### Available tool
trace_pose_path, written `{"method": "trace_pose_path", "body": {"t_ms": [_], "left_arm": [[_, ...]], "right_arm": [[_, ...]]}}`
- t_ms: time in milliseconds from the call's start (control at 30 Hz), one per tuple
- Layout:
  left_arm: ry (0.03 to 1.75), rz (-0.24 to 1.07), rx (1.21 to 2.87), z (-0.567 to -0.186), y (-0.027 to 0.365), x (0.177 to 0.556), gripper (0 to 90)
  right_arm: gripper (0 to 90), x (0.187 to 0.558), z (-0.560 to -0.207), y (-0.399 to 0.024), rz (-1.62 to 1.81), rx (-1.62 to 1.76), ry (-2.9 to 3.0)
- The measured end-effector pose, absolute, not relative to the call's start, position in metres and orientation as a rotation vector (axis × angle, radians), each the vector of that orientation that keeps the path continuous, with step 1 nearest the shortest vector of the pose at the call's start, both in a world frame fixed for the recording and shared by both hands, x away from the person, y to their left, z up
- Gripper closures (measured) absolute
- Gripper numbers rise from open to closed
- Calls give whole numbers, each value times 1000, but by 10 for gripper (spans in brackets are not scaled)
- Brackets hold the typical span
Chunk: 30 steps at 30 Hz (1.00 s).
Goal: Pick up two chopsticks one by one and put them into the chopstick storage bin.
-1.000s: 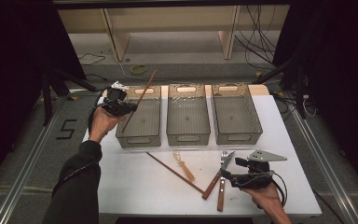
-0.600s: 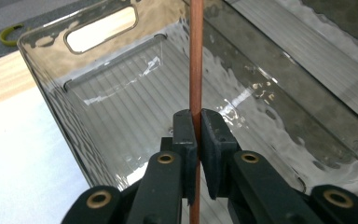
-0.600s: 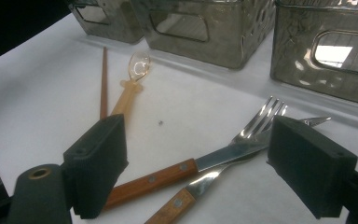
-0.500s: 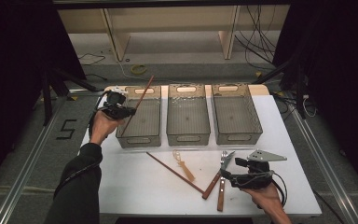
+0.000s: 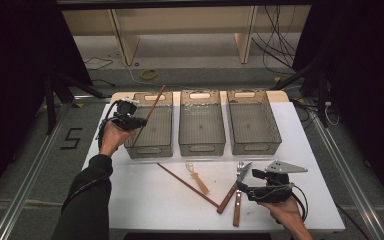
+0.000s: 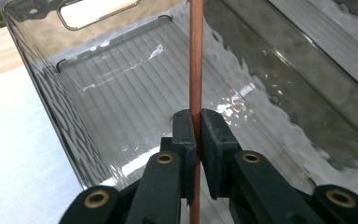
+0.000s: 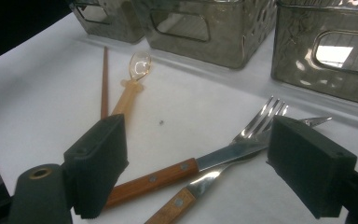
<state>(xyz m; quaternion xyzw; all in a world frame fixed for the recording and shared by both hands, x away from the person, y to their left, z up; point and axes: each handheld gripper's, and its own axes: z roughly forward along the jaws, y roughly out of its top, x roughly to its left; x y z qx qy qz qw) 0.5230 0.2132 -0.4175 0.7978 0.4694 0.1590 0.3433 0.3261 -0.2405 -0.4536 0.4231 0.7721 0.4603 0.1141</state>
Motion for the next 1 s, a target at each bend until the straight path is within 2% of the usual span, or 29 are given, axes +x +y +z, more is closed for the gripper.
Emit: {"method": "trace_pose_path", "body": {"t_ms": [133, 200, 333, 500, 800, 1000], "left_arm": [[1250, 384, 2078, -421, 215, 524, 804], [1261, 388, 2071, -420, 215, 523, 692], [1234, 377, 2055, -414, 216, 518, 557], [1129, 381, 2071, -398, 209, 502, 430], [896, 337, 2187, -381, 182, 466, 334], [814, 283, 2200, -378, 174, 450, 298]], "right_arm": [[208, 326, -454, -241, 1353, 1241, 2259], [208, 326, -454, -241, 1352, 1241, 2261], [207, 326, -453, -241, 1357, 1232, 2262], [207, 326, -453, -241, 1362, 1236, 2258], [206, 326, -453, -241, 1367, 1233, 2260], [207, 326, -453, -240, 1364, 1231, 2262]]}}
